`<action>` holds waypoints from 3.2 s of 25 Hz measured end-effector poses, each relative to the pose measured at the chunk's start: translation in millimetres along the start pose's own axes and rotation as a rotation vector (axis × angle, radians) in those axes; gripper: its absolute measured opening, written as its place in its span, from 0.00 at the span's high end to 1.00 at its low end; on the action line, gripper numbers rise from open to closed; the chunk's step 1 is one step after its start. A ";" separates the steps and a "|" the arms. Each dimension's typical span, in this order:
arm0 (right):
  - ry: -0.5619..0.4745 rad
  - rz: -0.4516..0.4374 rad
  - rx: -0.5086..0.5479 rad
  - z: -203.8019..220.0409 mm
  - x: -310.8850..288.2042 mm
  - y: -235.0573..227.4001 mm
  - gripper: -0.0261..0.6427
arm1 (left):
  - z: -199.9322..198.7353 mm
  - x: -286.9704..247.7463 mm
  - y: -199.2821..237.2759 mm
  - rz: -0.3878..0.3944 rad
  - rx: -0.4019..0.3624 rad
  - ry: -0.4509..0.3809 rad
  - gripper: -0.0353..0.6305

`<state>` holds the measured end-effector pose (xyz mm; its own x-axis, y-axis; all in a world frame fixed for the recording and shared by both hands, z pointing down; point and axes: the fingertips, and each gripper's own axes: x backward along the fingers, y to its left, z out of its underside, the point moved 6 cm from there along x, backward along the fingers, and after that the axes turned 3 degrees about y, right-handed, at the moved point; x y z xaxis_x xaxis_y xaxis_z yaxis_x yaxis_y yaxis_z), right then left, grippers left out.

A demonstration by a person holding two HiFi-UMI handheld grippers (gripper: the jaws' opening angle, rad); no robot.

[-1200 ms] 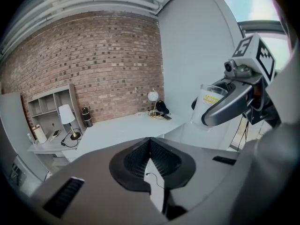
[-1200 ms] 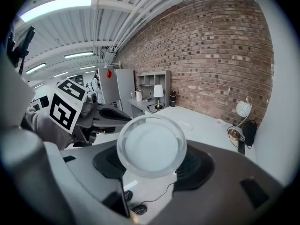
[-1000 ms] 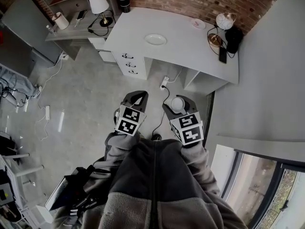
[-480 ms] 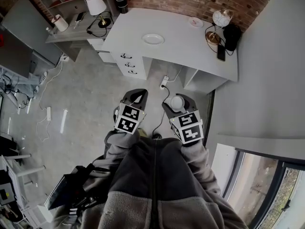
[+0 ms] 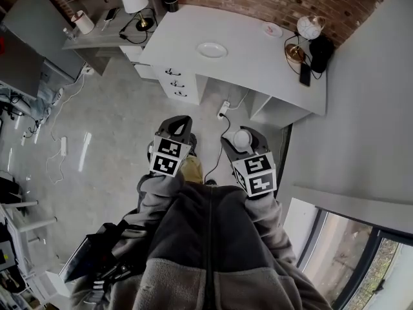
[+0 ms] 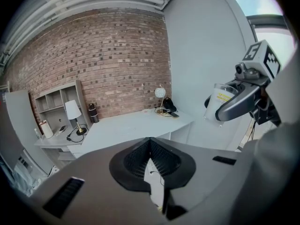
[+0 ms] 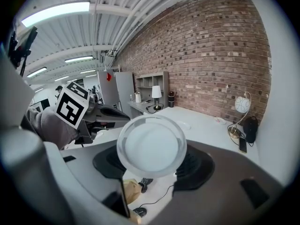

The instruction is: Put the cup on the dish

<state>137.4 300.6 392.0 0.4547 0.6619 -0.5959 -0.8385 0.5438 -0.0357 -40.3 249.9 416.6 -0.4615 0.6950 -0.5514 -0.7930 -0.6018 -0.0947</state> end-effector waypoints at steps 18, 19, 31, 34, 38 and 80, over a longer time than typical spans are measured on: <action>0.031 0.052 -0.030 -89.3 -121.1 -79.9 0.57 | -56.2 -113.5 119.9 0.045 0.000 -0.013 0.94; 0.035 0.052 -0.030 -96.1 -130.5 -84.0 0.57 | -59.3 -121.3 127.9 0.050 0.001 -0.009 0.94; 0.075 0.076 -0.059 -166.6 -219.3 -127.1 0.57 | -89.8 -205.6 215.6 0.124 0.016 0.044 0.94; 0.091 0.079 -0.061 -178.9 -238.3 -133.2 0.57 | -95.7 -222.7 235.1 0.129 0.020 0.028 0.94; 0.109 0.088 -0.067 -192.7 -261.0 -142.3 0.57 | -100.4 -241.9 256.5 0.147 0.026 0.045 0.94; 0.264 -0.121 0.004 -141.7 -413.3 -219.9 0.57 | -52.9 -375.1 296.7 0.139 0.094 0.259 0.94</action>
<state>91.3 -165.7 532.4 0.4570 0.4351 -0.7758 -0.7815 0.6128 -0.1167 -81.5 -210.1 551.5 -0.4615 0.4779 -0.7475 -0.7681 -0.6368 0.0671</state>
